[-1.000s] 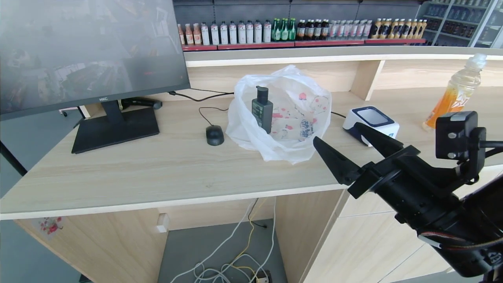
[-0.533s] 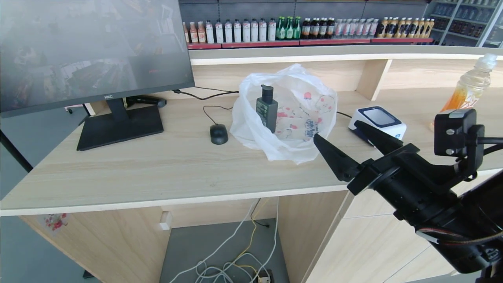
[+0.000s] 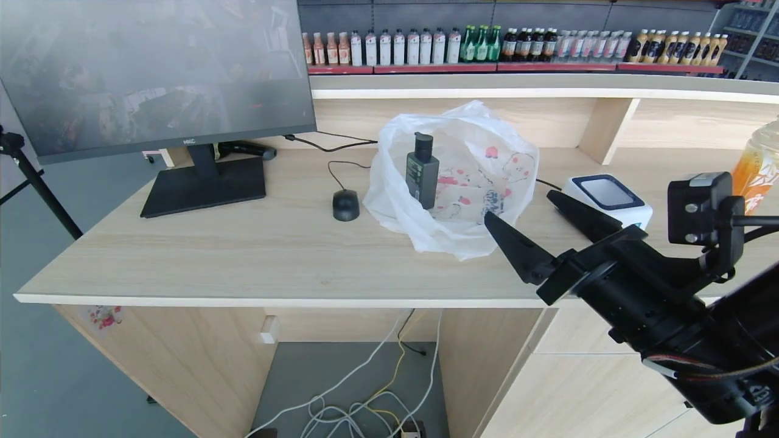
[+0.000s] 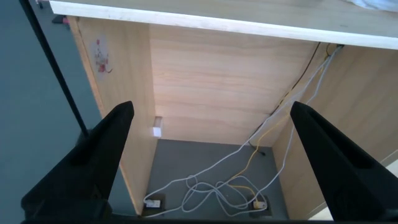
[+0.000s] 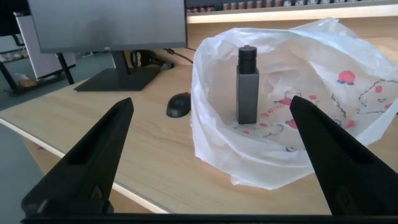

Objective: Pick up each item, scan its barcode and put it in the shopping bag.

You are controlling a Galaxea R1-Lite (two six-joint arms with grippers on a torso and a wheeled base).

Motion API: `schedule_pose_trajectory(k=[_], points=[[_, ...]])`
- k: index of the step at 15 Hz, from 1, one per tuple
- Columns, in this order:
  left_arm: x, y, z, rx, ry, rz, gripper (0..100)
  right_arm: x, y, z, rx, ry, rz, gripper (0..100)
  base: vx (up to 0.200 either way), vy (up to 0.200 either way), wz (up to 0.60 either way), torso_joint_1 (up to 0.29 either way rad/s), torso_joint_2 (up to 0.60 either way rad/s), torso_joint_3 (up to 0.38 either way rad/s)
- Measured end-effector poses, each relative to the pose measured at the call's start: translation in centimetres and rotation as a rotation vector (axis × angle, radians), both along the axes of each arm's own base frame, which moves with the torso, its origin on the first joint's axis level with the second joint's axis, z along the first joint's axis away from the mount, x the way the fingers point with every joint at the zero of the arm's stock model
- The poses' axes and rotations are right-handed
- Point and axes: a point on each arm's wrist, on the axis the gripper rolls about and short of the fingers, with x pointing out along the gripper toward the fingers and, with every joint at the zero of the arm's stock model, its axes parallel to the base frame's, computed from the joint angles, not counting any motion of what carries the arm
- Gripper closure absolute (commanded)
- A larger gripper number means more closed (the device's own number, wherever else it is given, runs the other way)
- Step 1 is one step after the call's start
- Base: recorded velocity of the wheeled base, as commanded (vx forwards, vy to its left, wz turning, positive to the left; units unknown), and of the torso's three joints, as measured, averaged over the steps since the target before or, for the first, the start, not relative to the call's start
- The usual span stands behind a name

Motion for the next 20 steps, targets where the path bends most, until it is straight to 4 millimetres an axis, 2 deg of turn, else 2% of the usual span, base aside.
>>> schedule_pose_trajectory(k=[20], points=[[0.00, 0.00, -0.02, -0.001, 0.002, 0.002, 0, 0.44, 0.38, 0.37, 0.005, -0.018, -0.002, 0, 0.000, -0.200, 0.00, 0.003, 0.00, 0.002]])
